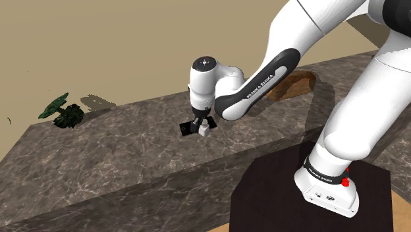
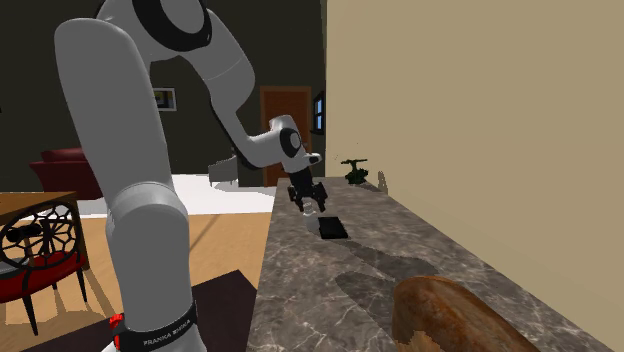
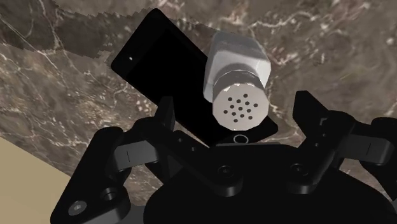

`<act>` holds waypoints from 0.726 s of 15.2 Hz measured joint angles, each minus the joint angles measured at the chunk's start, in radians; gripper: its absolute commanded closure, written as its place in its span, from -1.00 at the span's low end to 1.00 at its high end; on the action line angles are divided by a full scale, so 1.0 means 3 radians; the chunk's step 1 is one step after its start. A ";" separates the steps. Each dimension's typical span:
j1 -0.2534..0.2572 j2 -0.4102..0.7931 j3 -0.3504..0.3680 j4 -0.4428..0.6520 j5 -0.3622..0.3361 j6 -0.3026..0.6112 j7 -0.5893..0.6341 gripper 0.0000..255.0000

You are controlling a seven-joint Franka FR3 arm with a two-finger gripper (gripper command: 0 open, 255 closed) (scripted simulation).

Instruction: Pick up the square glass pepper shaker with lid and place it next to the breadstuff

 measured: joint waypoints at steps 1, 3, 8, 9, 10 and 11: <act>-0.0001 0.0001 0.0000 -0.0001 -0.0002 0.0003 0.0002 -1.00; -0.0001 0.0001 0.0000 -0.0002 -0.0004 0.0004 0.0003 -1.00; -0.0001 0.0001 0.0000 -0.0001 -0.0004 0.0004 0.0003 1.00; -0.0001 0.0001 0.0000 -0.0001 -0.0004 0.0004 0.0003 1.00; -0.0001 0.0001 0.0000 -0.0001 -0.0004 0.0005 0.0004 1.00; -0.0001 0.0001 0.0000 -0.0001 -0.0005 0.0005 0.0004 1.00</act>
